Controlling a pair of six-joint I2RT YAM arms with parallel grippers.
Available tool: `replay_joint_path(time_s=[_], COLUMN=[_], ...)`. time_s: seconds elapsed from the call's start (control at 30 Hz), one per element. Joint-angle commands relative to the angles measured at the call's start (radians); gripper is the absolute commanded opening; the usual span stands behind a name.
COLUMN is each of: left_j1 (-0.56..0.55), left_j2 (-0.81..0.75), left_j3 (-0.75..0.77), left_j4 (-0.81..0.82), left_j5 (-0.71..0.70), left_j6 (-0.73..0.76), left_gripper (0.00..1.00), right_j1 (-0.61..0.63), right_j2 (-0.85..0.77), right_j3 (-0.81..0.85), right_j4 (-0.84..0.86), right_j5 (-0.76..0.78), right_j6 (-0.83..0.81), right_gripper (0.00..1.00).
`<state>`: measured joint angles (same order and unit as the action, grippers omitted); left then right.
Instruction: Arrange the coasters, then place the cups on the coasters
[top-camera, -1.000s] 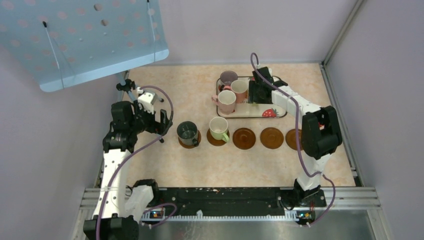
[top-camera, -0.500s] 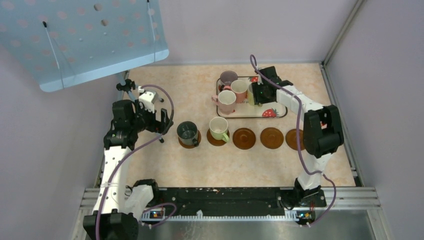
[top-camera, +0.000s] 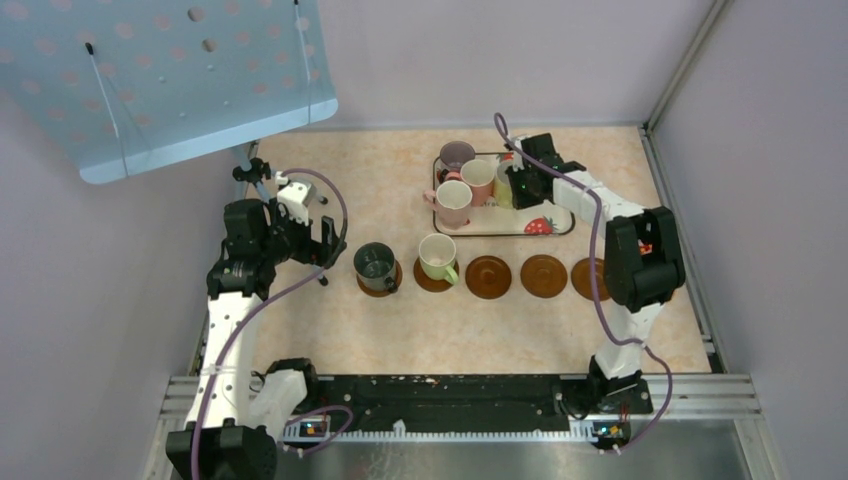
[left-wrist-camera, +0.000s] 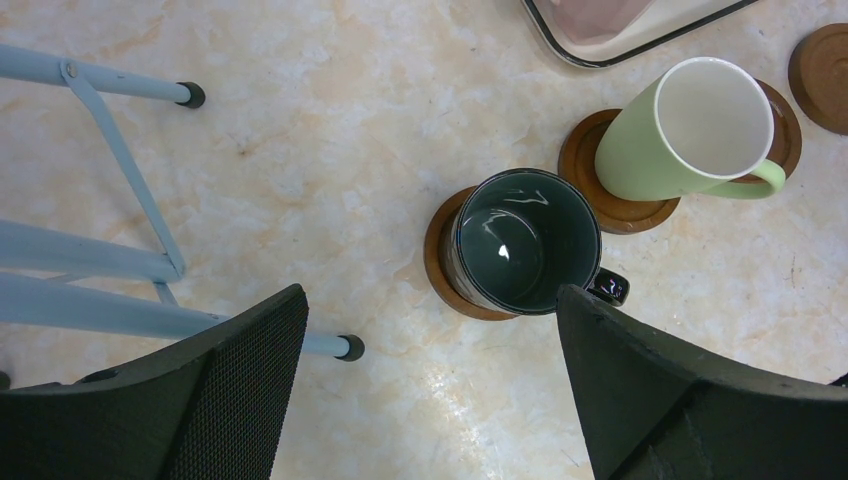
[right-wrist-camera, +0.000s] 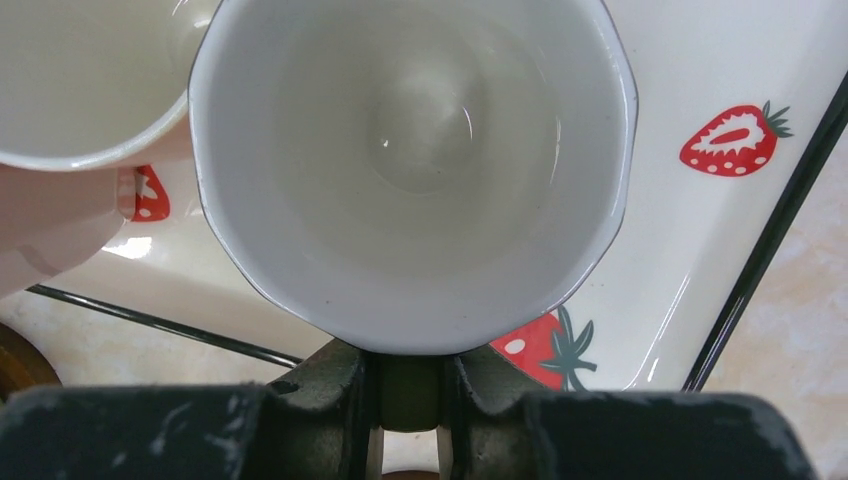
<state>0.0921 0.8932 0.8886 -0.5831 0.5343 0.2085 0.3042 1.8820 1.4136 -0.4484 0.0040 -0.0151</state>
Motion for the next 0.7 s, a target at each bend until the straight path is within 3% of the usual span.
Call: replay_joint_path(time_s=[0.0,0.33,0.53,0.67], left_j1=[0.006,0.005,0.005,0.004], left_j2=[0.001,-0.001,0.004,0.004], left_j3=[0.035,0.021,0.018,0.015], left_j4=[0.035,0.042,0.052,0.049], left_j5=[0.02,0.044,0.056,0.073], left_j6=[0.01,0.003,-0.003,-0.008], left_gripper=[0.99,0.99,0.99,0.99], right_j1=[-0.004,0.004,0.121,0.22], right_j2=[-0.111,-0.452,-0.667,-0.764], right_j3=[-0.065,-0.278,-0.461,-0.558], right_j4=[0.078,0.187,0.17,0.148], right_j5=[-0.008,-0.163,-0.201,-0.162], right_j6=[-0.065,-0.142,-0.155,-0.075], right_gripper=[0.0,0.0,0.0,0.0])
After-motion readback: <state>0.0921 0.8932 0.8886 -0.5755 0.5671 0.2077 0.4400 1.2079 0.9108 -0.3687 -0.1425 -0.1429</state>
